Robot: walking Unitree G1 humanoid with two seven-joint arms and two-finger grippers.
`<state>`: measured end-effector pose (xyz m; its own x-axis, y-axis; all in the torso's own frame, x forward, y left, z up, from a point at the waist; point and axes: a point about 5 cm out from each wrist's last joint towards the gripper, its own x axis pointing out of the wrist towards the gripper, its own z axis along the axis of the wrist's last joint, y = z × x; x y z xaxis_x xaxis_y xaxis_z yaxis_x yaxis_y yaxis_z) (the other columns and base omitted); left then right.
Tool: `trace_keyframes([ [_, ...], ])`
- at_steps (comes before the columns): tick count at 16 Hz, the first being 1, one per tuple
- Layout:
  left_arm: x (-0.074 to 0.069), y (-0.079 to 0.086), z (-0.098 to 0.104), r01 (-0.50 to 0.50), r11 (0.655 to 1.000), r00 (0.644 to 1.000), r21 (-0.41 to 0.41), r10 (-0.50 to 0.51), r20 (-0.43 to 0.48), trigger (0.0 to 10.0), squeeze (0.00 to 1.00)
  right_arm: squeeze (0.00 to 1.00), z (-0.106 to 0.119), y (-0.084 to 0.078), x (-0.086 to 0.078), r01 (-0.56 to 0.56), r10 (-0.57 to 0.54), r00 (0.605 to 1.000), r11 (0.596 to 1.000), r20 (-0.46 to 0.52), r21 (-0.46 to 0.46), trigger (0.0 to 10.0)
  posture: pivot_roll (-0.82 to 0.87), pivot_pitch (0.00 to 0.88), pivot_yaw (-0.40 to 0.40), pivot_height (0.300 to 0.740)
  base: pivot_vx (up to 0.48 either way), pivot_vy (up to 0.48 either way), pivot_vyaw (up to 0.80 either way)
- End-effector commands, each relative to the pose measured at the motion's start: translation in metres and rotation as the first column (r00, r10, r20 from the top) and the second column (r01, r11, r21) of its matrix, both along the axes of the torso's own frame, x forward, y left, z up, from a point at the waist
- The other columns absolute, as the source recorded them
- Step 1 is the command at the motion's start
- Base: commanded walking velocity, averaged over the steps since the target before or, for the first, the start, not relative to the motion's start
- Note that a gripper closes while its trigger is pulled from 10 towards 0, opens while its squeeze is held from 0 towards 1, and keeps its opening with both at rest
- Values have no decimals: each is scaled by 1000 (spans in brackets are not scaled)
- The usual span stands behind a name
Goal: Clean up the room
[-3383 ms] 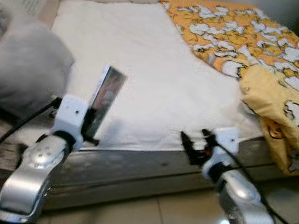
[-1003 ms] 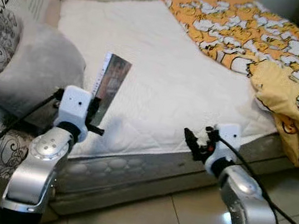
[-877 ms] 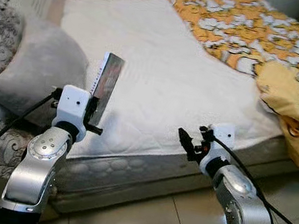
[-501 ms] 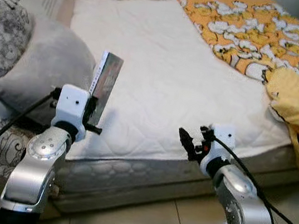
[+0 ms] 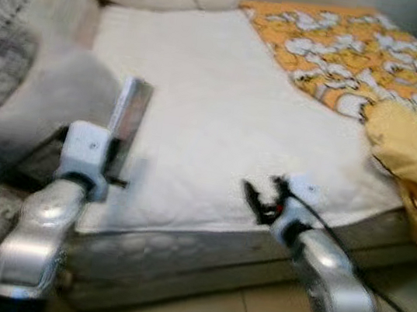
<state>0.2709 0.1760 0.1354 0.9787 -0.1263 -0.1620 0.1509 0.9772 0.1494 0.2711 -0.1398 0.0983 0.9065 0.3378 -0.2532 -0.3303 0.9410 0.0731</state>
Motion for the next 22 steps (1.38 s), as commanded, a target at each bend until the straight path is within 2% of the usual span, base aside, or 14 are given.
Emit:
trace_keyframes([
  [1, 1, 1, 13, 6, 1000, 998, 14, -7, 60, 10000, 0, 0, 7, 4, 3, -8, 7, 999, 1000, 31, 16, 10000, -27, 0, 9, 740, 371, 0, 0],
  [4, 1, 1, 13, 6, 1000, 998, 14, -7, 61, 10000, 0, 0, 7, 4, 4, -3, 3, 1000, 1000, 28, 14, 10000, -26, 0, 9, 740, 371, 0, 0],
  [7, 1, 2, 13, 4, 1000, 998, 15, -5, 61, 10000, 0, 0, 5, 5, 4, -22, 26, 999, 996, 46, -83, 10000, -24, 0, 9, 740, 368, 0, 267],
  [9, 1, 2, 13, 5, 1000, 998, 16, -6, 61, 10000, 0, 0, 4, 5, 4, -9, 12, 999, 997, 45, -71, 10000, -24, 0, 11, 740, 368, 0, 800],
  [10, 0, 3, 13, 8, 1000, 998, 15, -9, 61, 10000, 0, 0, 3, 1, 4, 20, -19, 999, 999, 28, -43, 10000, -25, 0, 11, 740, 371, 0, 0],
  [20, -1, 1, 11, 27, 999, 998, 23, -29, 49, 10000, 0, 0, 2, 2, 4, 14, -13, 999, 999, 29, -50, 10000, -27, 0, 14, 740, 365, 0, 0],
  [22, -1, 0, 10, 17, 1000, 999, 0, -17, 39, 10000, 0, 0, 2, 1, 5, 15, -14, 999, 999, 30, -50, 10000, -28, 0, 16, 740, 146, 0, 0],
])
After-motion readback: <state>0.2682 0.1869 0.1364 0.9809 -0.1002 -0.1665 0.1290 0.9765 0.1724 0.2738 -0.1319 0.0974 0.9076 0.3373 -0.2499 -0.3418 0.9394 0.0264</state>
